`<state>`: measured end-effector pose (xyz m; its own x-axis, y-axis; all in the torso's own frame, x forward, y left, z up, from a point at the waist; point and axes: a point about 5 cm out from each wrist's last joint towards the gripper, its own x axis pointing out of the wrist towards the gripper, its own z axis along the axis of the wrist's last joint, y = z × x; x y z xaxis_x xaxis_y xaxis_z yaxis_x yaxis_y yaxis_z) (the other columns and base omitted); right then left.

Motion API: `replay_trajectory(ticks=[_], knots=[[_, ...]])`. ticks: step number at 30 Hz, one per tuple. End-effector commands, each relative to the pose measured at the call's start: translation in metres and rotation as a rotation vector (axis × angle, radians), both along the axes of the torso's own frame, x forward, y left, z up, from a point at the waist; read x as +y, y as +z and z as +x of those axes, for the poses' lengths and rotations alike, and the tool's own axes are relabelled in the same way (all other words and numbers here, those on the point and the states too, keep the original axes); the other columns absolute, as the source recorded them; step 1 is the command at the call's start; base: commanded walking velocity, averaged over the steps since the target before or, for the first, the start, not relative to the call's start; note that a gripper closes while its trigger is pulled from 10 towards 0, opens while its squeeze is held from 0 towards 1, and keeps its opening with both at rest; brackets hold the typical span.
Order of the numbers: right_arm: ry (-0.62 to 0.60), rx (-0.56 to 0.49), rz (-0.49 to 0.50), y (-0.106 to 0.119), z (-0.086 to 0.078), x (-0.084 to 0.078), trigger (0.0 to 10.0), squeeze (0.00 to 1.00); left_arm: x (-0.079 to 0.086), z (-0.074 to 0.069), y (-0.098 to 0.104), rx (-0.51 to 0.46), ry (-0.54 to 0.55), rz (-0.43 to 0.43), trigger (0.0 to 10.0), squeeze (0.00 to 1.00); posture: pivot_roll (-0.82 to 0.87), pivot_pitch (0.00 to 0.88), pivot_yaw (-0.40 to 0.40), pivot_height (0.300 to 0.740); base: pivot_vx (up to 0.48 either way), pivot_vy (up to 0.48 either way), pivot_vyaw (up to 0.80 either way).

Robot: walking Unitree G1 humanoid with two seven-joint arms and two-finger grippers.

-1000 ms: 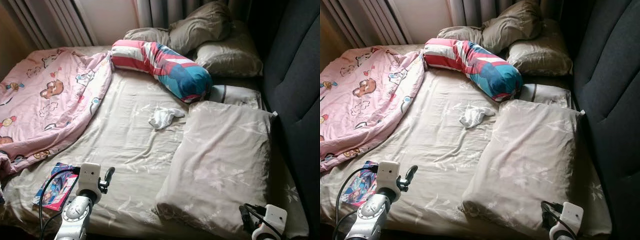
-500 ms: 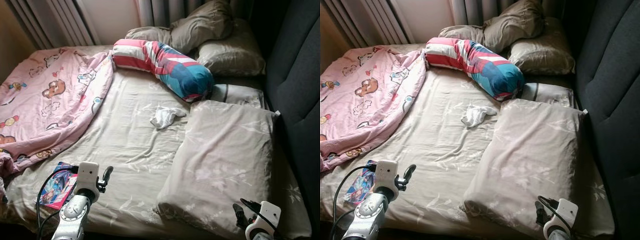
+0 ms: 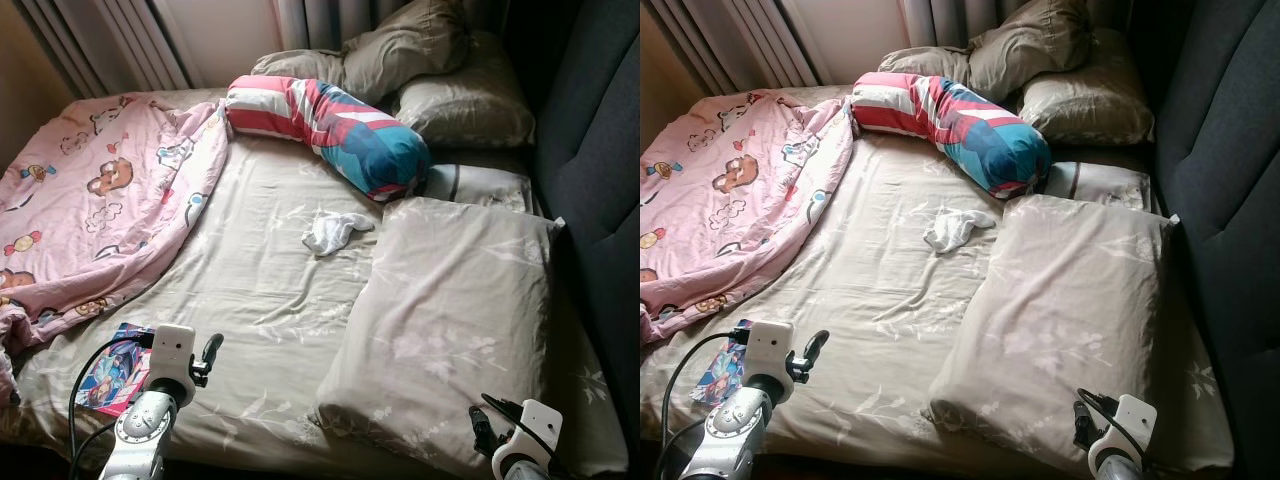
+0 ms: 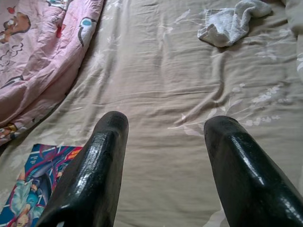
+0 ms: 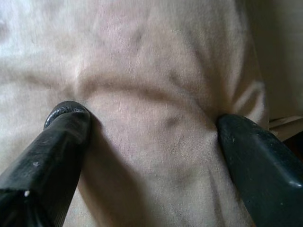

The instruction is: Clean up the room

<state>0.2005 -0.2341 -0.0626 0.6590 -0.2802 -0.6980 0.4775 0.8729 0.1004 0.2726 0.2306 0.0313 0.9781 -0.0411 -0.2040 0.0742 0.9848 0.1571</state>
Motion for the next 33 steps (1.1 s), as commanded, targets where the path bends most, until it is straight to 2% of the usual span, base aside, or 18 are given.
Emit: replay_trajectory(ticks=[1, 10, 15, 16, 17, 27, 33], knots=[[-0.001, 0.117, 0.070, -0.017, -0.021, 0.014, 10.0, 0.00, 0.007, -0.006, -0.003, 0.025, -0.001, 0.026, 10.0, 0.00, -0.13, 0.170, 0.158, 0.733, 0.000, 0.000, 0.00], [0.009, 0.159, 0.138, -0.022, -0.024, 0.028, 10.0, 0.00, 0.012, -0.007, -0.002, 0.033, 0.000, 0.041, 10.0, 0.00, -0.11, 0.175, 0.167, 0.733, 0.000, 0.000, 0.00], [0.009, 0.222, 0.152, -0.028, -0.034, 0.031, 10.0, 0.00, 0.013, -0.009, -0.004, 0.040, 0.009, 0.040, 10.0, 0.00, -0.10, 0.174, 0.168, 0.733, 0.000, 0.000, 0.00], [0.006, 0.225, 0.155, -0.029, -0.036, 0.031, 7.9, 0.00, 0.014, -0.009, -0.003, 0.039, 0.010, 0.043, 10.0, 0.00, -0.10, 0.175, 0.168, 0.733, 0.000, 0.000, 0.00], [0.005, 0.226, 0.157, -0.029, -0.036, 0.032, 0.0, 0.00, 0.015, -0.010, -0.003, 0.039, 0.012, 0.044, 10.0, 0.00, -0.10, 0.175, 0.168, 0.733, 0.000, 0.000, 0.00], [0.029, 0.238, 0.162, -0.031, -0.039, 0.036, 0.0, 0.00, 0.022, -0.011, -0.002, 0.042, 0.041, 0.054, 10.0, 0.00, -0.09, 0.180, 0.165, 0.733, 0.000, 0.000, 0.00], [0.030, 0.242, 0.154, -0.031, -0.041, 0.031, 0.0, 0.00, 0.021, -0.011, -0.003, 0.043, 0.049, 0.047, 10.0, 0.00, -0.10, 0.182, 0.157, 0.733, 0.000, 0.000, 0.00]])
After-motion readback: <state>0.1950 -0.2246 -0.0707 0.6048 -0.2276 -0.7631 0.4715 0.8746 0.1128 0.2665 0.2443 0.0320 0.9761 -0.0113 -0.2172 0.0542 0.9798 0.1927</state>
